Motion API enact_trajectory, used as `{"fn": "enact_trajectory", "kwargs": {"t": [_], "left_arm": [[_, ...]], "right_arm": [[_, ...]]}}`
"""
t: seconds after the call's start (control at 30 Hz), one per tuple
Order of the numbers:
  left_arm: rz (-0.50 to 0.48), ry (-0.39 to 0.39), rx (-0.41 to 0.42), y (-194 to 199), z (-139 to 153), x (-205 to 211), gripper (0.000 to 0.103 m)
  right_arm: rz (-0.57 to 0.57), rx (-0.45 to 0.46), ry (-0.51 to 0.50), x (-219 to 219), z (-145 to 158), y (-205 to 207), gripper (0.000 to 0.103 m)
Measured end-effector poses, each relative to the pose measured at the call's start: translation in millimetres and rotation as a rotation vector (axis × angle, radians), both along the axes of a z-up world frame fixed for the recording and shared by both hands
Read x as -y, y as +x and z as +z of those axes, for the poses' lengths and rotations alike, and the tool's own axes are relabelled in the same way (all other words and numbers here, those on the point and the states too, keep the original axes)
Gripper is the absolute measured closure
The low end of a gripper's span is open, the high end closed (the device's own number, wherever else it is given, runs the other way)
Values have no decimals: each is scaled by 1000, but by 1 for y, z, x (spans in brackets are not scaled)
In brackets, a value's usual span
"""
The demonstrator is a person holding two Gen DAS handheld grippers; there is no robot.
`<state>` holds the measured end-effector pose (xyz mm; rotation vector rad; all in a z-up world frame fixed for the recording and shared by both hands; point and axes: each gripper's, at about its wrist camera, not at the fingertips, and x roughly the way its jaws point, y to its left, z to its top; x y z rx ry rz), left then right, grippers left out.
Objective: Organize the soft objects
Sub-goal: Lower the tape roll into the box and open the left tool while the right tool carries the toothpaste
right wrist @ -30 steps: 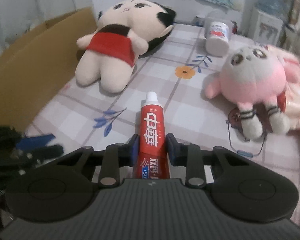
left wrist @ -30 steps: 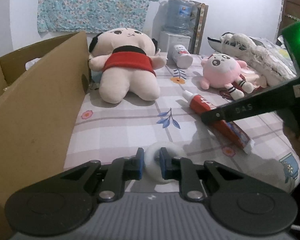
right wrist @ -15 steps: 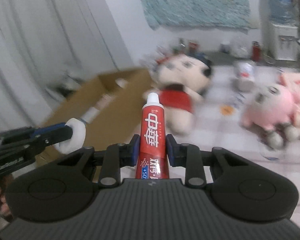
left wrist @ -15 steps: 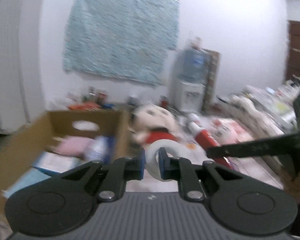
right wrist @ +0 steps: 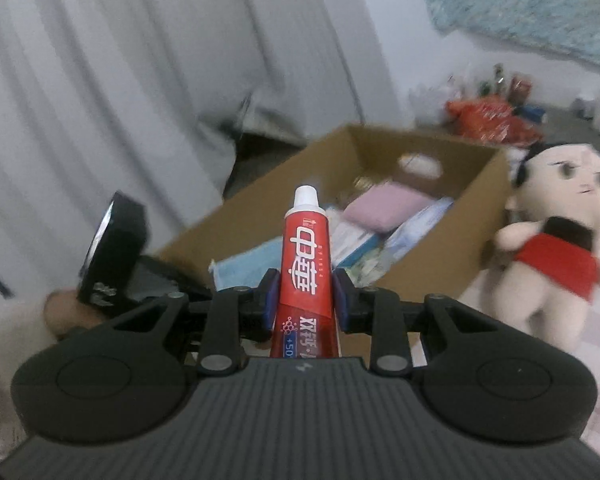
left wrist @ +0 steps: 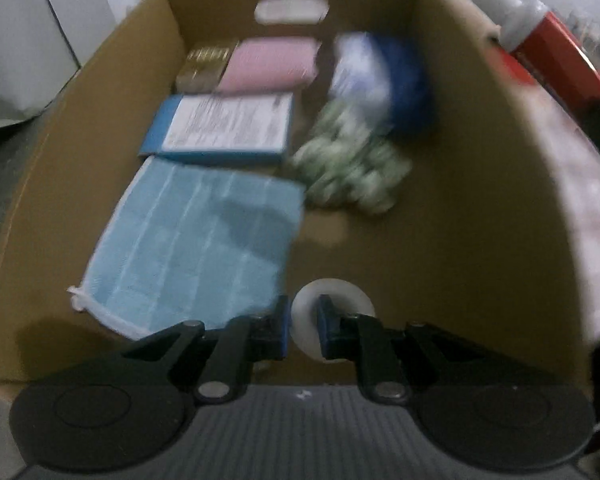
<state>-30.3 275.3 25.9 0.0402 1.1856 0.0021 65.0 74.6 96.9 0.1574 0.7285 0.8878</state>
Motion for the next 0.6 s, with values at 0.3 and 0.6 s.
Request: {"fn": "enact_trajectory", "kwargs": {"t": [0.3, 0.6], "left_arm": [[43, -18, -43, -9, 5, -31, 61], [138, -37, 106, -49, 34, -59, 58]], "right_arm": [[261, 38, -268, -95, -3, 19, 76], [717, 93, -634, -176, -22, 31, 76]]}}
